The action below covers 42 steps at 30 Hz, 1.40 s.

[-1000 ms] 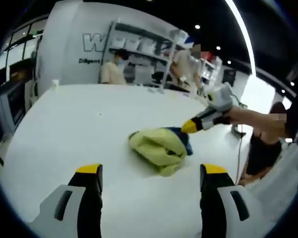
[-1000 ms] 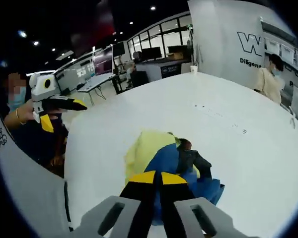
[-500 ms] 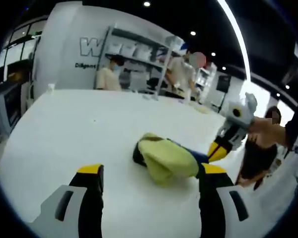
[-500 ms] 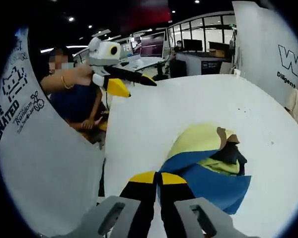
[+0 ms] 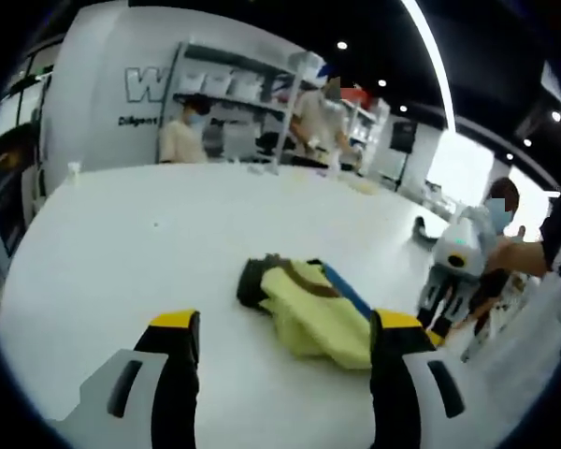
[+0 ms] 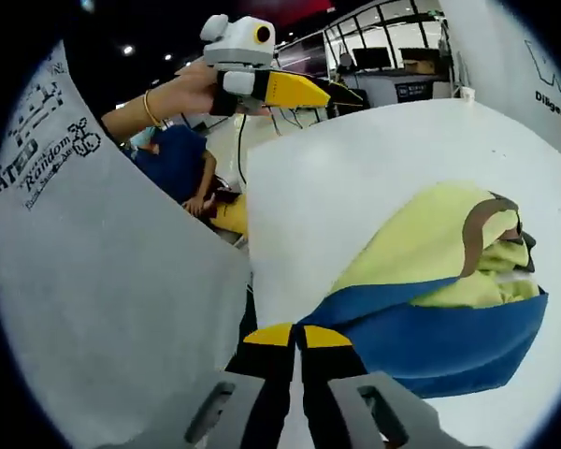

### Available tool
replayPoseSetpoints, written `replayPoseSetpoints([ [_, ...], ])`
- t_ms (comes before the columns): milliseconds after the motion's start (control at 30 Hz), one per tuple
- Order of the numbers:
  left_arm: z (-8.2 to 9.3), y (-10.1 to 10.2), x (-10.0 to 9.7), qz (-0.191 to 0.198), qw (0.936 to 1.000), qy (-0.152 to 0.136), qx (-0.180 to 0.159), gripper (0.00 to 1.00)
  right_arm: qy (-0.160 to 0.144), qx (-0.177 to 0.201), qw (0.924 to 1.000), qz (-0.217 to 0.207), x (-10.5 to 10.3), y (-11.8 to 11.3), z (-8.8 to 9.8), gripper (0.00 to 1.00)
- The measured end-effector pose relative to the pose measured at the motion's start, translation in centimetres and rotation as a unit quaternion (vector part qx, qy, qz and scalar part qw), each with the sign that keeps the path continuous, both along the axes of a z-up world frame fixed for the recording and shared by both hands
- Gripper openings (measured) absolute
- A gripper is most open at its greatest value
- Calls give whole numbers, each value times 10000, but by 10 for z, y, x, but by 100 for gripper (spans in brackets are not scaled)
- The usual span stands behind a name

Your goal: Fold the garment on the visible template until the final outline fits inside the template.

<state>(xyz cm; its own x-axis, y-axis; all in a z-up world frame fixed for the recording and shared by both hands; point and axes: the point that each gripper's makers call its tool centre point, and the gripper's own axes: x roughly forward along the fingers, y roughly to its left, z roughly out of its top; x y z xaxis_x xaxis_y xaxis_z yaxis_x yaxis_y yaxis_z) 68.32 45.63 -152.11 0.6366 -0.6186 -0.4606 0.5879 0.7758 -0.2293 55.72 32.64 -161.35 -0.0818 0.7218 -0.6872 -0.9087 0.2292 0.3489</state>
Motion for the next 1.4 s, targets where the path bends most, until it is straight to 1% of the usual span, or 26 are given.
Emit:
replayPoseSetpoints([
  [100, -1, -5, 5, -153, 9998, 10, 84, 69, 34, -119, 9999, 114, -11, -9, -6, 0],
  [200, -2, -9, 9, -280, 9994, -18, 189, 68, 61, -158, 9998, 69, -14, -17, -8, 0],
  [333, -4, -11, 23, -527, 9977, -71, 421, 66, 106, -105, 9995, -284, -12, -25, -6, 0],
  [367, -4, -12, 32, -573, 9965, -172, 579, 63, 116, -86, 9989, -450, -11, -28, -5, 0],
  [400, -3, -12, 36, -566, 9960, -251, 641, 61, 108, -86, 9984, -543, -10, -30, -5, 0],
  [467, -9, -13, 52, -685, 9946, -209, 750, 59, 103, -83, 9975, -701, -8, -34, -5, 0],
  [533, -12, -15, 61, -695, 9943, -218, 778, 59, 118, -76, 9969, -775, -8, -35, -4, 0],
  [600, -16, -17, 70, -695, 9944, -160, 781, 58, 128, -81, 9960, -876, -7, -38, -4, 0],
  [667, -27, -18, 85, -635, 9955, -88, 695, 54, 121, -102, 9952, -970, -6, -39, -2, 0],
  [733, -33, -21, 92, -574, 9963, 16, 633, 50, 134, -107, 9943, -1050, -4, -40, -1, 0],
  [800, -45, -24, 102, -582, 9957, 94, 713, 47, 134, -116, 9933, -1139, -2, -41, 1, 0],
  [833, -53, -24, 106, -619, 9943, 120, 855, 45, 135, -123, 9930, -1163, -1, -42, 2, 0],
  [867, -57, -21, 114, -581, 9932, 12, 1012, 42, 126, -127, 9928, -1184, 0, -42, 2, 0],
  [900, -61, -22, 126, -589, 9912, -206, 1168, 39, 86, -115, 9924, -1220, 2, -43, 4, 0],
  [933, -68, -27, 128, -610, 9913, -50, 1164, 36, 66, -98, 9918, -1271, 5, -44, 5, 0],
  [967, -69, -33, 130, -728, 9907, -69, 1151, 35, 89, -101, 9903, -1383, 8, -46, 7, 0],
  [1033, -69, -46, 135, -903, 9893, -146, 1139, 34, 63, -137, 9896, -1429, 11, -49, 9, 0],
  [1067, -75, -52, 139, -1052, 9870, -145, 1209, 34, 52, -162, 9890, -1472, 13, -51, 11, 0],
  [1100, -79, -55, 142, -1088, 9858, -113, 1272, 34, 49, -171, 9887, -1489, 14, -52, 12, 0],
  [1133, -84, -56, 142, -1161, 9827, -56, 1442, 33, 27, -186, 9883, -1514, 15, -54, 13, 0],
  [1167, -88, -63, 143, -1148, 9821, -12, 1497, 33, -52, -229, 9861, -1642, 21, -59, 15, 0],
  [1200, -94, -68, 150, -1128, 9825, 4, 1482, 32, -61, -230, 9824, -1854, 27, -65, 17, 0],
  [1233, -96, -72, 153, -1120, 9828, 36, 1468, 32, -45, -217, 9803, -1964, 30, -69, 18, 0],
  [1333, -103, -85, 153, -1213, 9825, 123, 1408, 32, -92, -193, 9762, -2159, 37, -77, 23, 0],
  [1367, -108, -96, 150, -1367, 9795, 186, 1468, 32, -121, -193, 9736, -2270, 40, -84, 27, 0],
  [1400, -114, -98, 154, -1421, 9784, 223, 1488, 32, -150, -206, 9731, -2292, 41, -87, 30, 0],
])
